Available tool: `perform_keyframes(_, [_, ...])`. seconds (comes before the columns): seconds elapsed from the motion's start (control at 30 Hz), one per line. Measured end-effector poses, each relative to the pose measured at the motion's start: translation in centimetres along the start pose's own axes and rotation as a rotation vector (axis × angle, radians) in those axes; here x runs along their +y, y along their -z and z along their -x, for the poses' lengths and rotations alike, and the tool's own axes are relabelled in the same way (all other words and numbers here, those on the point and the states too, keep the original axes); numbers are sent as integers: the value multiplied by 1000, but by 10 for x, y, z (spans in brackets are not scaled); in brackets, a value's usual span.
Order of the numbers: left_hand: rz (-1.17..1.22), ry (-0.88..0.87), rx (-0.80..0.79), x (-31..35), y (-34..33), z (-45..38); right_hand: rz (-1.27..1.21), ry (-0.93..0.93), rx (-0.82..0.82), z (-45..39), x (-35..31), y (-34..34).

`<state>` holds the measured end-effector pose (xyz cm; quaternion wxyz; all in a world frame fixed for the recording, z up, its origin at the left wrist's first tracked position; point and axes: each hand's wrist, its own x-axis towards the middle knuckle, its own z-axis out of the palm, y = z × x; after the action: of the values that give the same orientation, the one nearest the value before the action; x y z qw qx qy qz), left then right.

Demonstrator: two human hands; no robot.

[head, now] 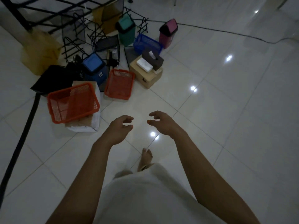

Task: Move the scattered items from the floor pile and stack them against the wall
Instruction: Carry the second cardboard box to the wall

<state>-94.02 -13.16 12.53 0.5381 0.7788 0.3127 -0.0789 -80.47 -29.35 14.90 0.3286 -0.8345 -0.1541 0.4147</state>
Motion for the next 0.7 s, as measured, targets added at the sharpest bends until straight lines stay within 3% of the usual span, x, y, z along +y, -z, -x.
perform_keyframes(0.37, [59,53,0,56,14,-136,-6,-45,-64,-126,-27,101])
perform_keyframes(0.7, [132,96,36,109,54,-309,99,-44,-151,-290,-105,163])
